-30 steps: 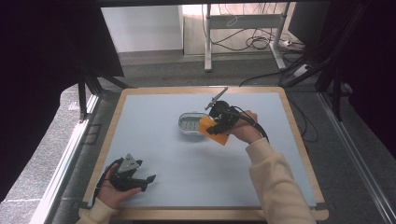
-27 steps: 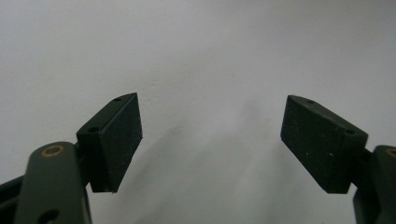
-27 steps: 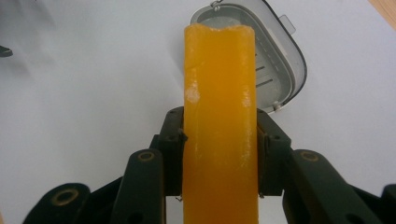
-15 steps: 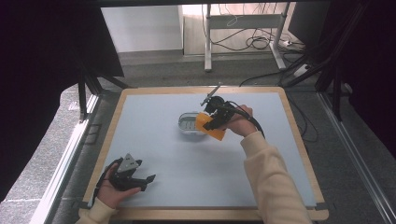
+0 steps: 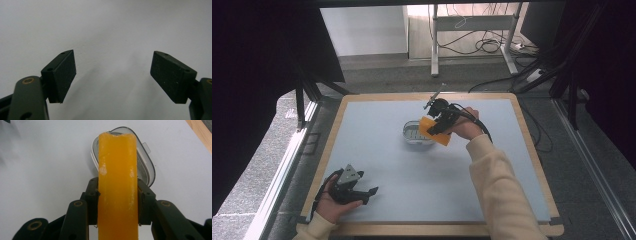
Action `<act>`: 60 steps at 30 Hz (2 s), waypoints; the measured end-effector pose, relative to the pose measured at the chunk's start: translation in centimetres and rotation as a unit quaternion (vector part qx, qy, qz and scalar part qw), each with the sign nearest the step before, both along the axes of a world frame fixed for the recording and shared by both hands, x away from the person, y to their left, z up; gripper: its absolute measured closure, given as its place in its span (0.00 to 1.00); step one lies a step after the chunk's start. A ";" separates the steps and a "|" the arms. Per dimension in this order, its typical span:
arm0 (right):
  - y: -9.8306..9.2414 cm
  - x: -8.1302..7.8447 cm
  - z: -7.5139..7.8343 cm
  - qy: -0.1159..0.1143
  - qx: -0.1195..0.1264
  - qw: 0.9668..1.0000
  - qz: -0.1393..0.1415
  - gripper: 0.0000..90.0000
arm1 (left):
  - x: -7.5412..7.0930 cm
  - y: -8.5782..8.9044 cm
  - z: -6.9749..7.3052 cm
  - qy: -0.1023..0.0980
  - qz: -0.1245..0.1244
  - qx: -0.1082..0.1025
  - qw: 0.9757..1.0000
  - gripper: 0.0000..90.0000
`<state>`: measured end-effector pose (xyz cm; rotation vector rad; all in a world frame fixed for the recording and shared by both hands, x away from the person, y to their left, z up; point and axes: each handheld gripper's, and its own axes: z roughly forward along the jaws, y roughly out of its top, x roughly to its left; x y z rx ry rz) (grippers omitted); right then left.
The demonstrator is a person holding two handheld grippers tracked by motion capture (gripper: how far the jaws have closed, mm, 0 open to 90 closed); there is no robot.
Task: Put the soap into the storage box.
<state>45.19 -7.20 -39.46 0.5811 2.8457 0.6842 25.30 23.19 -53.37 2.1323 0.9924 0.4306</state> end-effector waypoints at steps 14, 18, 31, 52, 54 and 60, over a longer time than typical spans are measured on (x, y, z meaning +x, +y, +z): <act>1.4 1.6 -0.5 0.000 -0.007 1.000 0.017 0.68 | 0.1 0.1 0.0 0.001 0.000 0.001 1.000 0.23; 1.8 2.0 -0.8 0.002 -0.006 1.000 0.020 0.68 | 0.0 0.1 0.0 0.001 0.000 0.000 1.000 0.23; 3.0 3.3 -1.4 0.011 -0.012 0.999 0.029 0.68 | 0.1 0.2 0.0 0.001 0.001 -0.001 1.000 0.23; 4.9 5.0 -1.6 0.008 -0.027 0.998 0.056 0.68 | 0.1 0.4 0.0 0.001 0.003 0.000 1.000 0.23; 5.2 5.2 -1.7 0.009 -0.025 0.998 0.060 0.68 | 0.1 0.5 0.0 0.001 0.003 0.000 1.000 0.23; 5.6 5.7 -2.1 0.014 -0.031 0.997 0.070 0.68 | 0.1 0.5 0.0 0.002 0.003 -0.001 1.000 0.23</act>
